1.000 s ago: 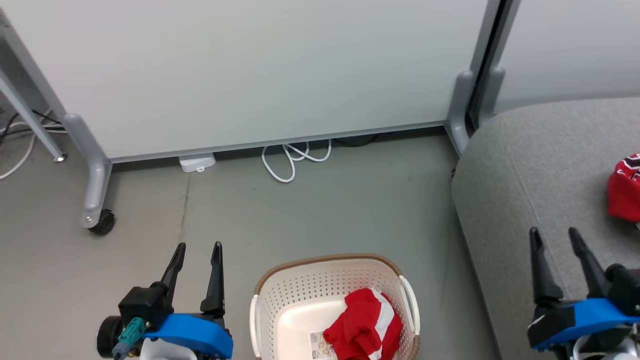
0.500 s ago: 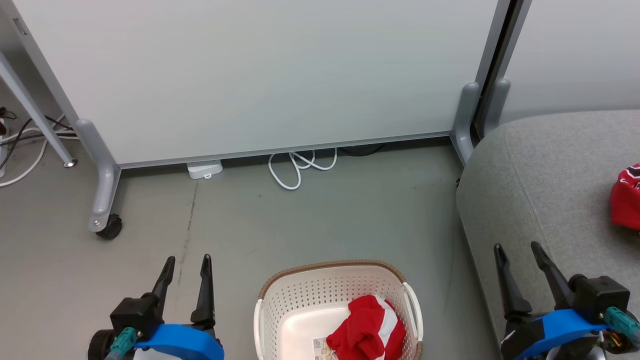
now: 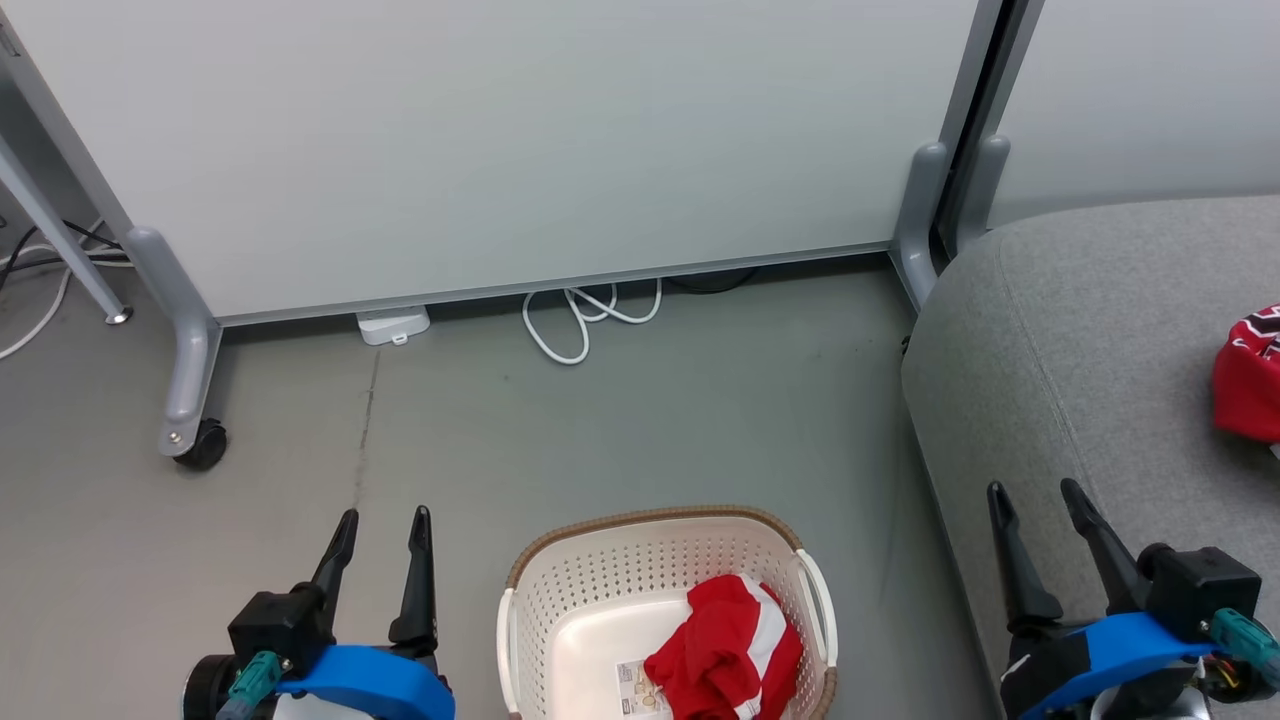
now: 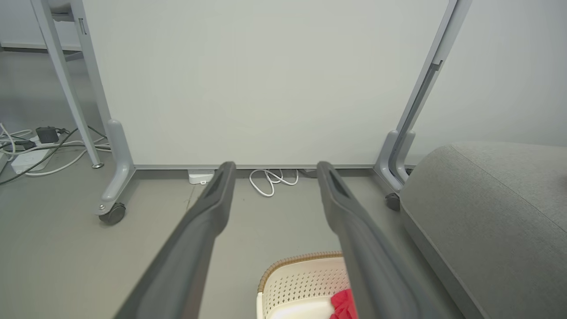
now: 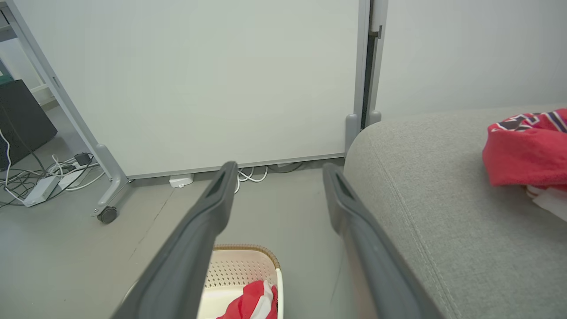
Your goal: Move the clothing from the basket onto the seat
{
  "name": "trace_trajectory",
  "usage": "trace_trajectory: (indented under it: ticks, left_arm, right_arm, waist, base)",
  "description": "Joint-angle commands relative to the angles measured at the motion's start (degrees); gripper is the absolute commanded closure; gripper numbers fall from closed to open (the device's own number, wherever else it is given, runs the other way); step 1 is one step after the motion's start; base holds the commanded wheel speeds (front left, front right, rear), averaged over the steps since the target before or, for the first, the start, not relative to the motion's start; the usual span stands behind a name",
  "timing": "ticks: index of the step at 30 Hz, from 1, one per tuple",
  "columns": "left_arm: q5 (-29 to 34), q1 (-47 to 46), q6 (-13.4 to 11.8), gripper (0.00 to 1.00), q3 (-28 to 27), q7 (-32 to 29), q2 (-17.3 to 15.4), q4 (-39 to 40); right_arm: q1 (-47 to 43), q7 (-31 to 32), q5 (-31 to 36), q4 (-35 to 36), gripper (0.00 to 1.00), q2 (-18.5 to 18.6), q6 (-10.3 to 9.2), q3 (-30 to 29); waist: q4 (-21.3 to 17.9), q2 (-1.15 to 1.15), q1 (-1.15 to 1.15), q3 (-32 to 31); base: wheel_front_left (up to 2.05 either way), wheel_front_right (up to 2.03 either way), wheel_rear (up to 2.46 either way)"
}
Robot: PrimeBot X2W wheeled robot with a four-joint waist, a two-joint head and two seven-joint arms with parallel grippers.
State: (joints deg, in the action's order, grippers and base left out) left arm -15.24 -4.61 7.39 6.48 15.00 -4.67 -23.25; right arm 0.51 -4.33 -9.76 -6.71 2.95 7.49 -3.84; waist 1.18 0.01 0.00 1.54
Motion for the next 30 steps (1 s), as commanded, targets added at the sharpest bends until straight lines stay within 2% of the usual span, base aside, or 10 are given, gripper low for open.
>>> trace_trajectory:
  ticks: [1,10,23,30]
  left_arm:
    - [-0.1,-0.6,0.1,0.0,0.2,0.3,0.1,0.1]
    - [-0.1,-3.1,0.1,0.0,1.6,0.3,-0.3,-0.1]
    - [0.2,-15.0,0.1,0.0,6.4,0.3,-2.9,-4.3]
    - [-0.4,-22.3,0.1,0.0,11.2,0.2,-5.0,-11.6]
  right_arm:
    - [0.7,-0.3,-0.4,-0.1,0.0,-0.1,0.02,0.1]
    - [3.9,-0.8,-0.5,0.9,0.0,-0.1,0.01,1.6]
    - [18.4,-3.4,-1.5,2.8,0.0,-0.1,0.02,7.4]
    - [25.2,-5.9,-3.0,2.5,0.0,-0.1,0.01,11.2]
  waist:
    - [-0.2,-0.01,0.0,0.3]
    - [-2.2,-0.01,0.0,5.5]
    - [-10.9,-0.01,0.0,26.2]
    - [-16.6,-0.01,0.0,36.1]
  base:
    - [0.0,0.0,0.0]
    - [0.0,0.0,0.0]
    - [0.0,0.0,0.0]
    - [0.0,0.0,0.0]
